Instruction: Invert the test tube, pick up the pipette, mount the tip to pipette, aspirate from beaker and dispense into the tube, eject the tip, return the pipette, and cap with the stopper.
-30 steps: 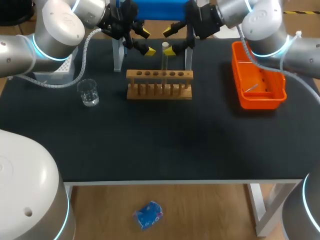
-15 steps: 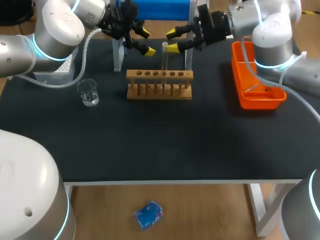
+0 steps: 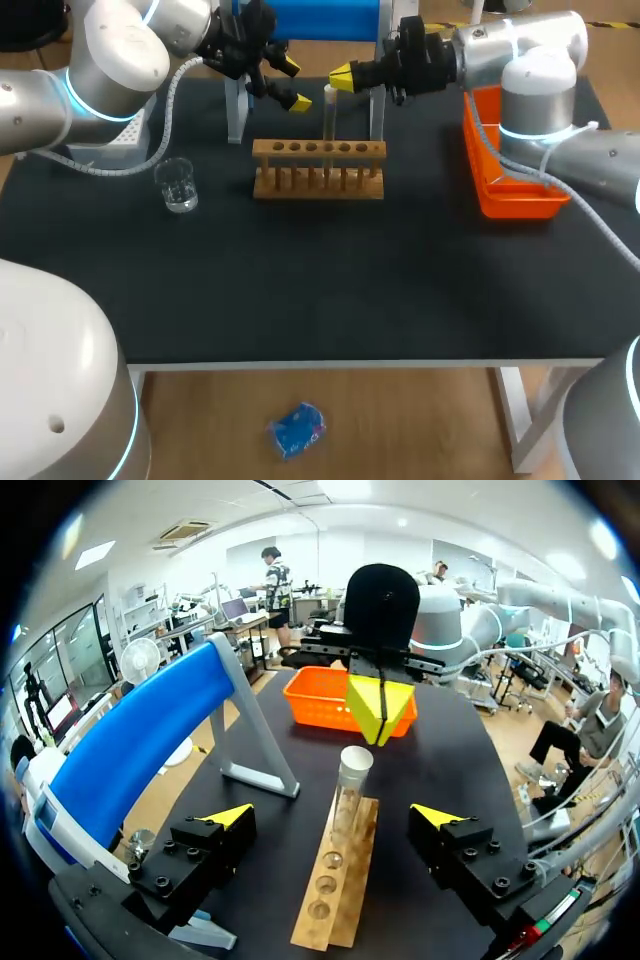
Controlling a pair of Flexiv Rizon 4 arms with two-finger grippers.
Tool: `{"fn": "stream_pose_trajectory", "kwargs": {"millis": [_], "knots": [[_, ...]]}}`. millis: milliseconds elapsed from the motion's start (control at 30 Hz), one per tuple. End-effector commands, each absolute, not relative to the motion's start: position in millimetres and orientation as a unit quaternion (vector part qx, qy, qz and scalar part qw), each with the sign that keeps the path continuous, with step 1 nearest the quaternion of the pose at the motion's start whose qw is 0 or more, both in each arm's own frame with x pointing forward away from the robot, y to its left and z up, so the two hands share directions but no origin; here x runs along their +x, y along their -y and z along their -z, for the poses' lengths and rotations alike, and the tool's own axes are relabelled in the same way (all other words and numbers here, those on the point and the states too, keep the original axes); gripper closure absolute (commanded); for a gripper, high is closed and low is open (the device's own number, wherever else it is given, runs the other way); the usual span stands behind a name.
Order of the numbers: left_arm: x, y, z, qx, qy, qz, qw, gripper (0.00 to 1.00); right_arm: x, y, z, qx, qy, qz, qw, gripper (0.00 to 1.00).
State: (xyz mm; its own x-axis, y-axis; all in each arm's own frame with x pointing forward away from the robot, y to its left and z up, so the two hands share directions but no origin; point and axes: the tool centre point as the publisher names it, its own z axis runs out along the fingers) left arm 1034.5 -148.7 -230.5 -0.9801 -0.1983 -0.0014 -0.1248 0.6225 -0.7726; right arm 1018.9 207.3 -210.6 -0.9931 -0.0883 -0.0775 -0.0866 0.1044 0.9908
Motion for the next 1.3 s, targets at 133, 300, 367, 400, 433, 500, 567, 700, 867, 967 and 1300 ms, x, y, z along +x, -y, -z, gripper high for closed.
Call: {"fn": "stream_pose_trajectory", "kwargs": {"millis": [133,300,367,400,433,500,567,700,867,967,1300], "knots": [[1035,149,230,-0.09,-0.9,0.424,0.042,0.0,1032,-213,215,0.068,0.735,0.675,0.02,1.0],[1035,149,230,-0.09,-0.9,0.424,0.042,0.0,1034,-215,218,0.067,0.729,0.681,0.028,1.0],[1035,149,230,-0.09,-0.9,0.424,0.042,0.0,1034,-216,220,0.066,0.728,0.682,0.03,1.0],[1035,149,230,-0.09,-0.9,0.424,0.042,0.0,1033,-216,221,0.065,0.727,0.683,0.032,1.0],[1035,149,230,-0.09,-0.9,0.424,0.042,0.0,1033,-216,222,0.064,0.726,0.684,0.033,1.0],[1035,149,230,-0.09,-0.9,0.424,0.042,0.0,1033,-217,223,0.064,0.724,0.686,0.035,1.0],[1035,149,230,-0.09,-0.9,0.424,0.042,0.0,1033,-217,224,0.063,0.72,0.69,0.038,1.0],[1035,149,230,-0.09,-0.9,0.424,0.042,0.0,1034,-218,225,0.064,0.716,0.694,0.042,1.0],[1035,149,230,-0.09,-0.9,0.424,0.042,0.0,1037,-220,226,0.064,0.716,0.694,0.049,1.0],[1035,149,230,-0.09,-0.9,0.424,0.042,0.0,1038,-220,227,0.064,0.714,0.695,0.054,1.0],[1035,149,230,-0.09,-0.9,0.424,0.042,0.0,1036,-220,234,0.052,0.719,0.69,0.064,1.0]]}}
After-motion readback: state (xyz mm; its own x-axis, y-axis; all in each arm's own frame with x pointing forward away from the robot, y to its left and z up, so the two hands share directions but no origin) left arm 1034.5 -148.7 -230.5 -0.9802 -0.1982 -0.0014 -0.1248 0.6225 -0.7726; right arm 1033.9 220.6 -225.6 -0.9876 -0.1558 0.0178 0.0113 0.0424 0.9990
